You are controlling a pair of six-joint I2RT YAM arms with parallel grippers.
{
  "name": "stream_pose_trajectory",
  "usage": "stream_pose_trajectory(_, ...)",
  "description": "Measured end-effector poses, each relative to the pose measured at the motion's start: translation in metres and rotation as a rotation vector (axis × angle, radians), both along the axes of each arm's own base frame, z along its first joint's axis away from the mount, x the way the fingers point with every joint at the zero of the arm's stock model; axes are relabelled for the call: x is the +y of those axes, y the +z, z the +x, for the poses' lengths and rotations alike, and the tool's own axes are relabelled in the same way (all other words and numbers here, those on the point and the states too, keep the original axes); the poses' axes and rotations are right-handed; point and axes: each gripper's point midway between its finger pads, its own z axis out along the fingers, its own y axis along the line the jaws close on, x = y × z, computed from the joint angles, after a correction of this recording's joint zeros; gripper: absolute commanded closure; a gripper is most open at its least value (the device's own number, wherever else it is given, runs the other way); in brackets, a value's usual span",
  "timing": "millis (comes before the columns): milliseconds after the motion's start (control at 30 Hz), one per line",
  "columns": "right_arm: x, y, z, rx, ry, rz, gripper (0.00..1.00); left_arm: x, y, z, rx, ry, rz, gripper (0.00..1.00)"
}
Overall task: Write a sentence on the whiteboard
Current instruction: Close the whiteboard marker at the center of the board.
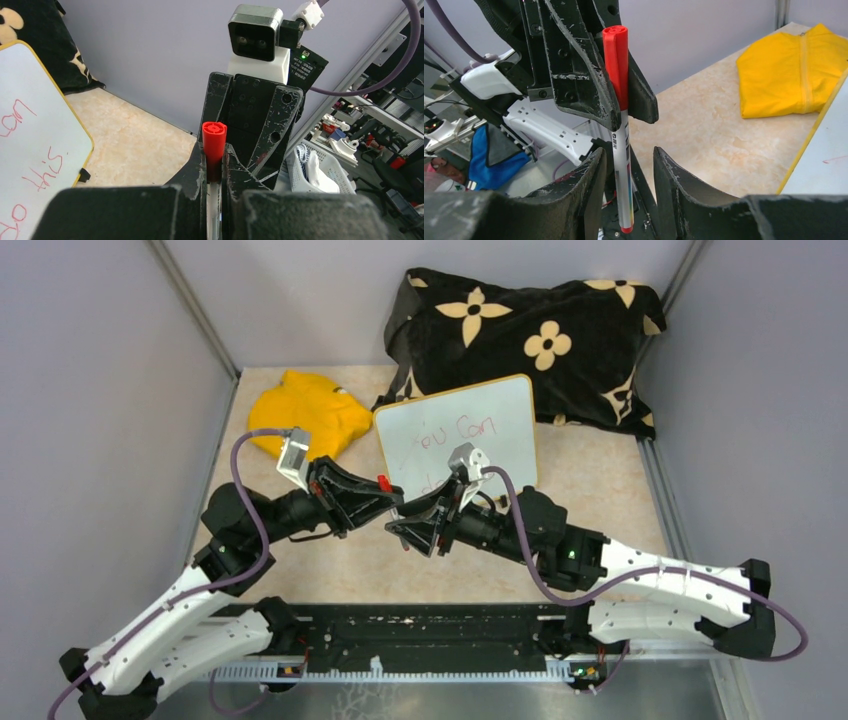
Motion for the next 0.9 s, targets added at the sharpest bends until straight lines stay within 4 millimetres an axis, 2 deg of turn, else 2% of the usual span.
stream_pose_trajectory(267, 0.001, 0.005, -0.002, 0.024, 0.017, 0.031, 0.67, 0.0, -0.002, -0.002, -0.001, -0.009, -0.006, 1.0)
stream_pose_trajectory(533, 0.002, -0.002, 0.001, 0.036, 0.014, 0.026, 0.73, -0.001, -0.007, -0.002, 0.005, -0.01, -0.001, 1.0)
stream_pose_trajectory(767, 0.003, -0.003, -0.001, 0.041, 0.031, 0.026, 0.82, -0.001, -0.009, -0.002, 0.012, -0.013, 0.0, 1.0)
stream_pose_trajectory(900, 0.004, -0.004, -0.002, 0.04, 0.041, 0.024, 0.91, -0.002, -0.011, -0.001, 0.017, -0.015, 0.003, 1.0)
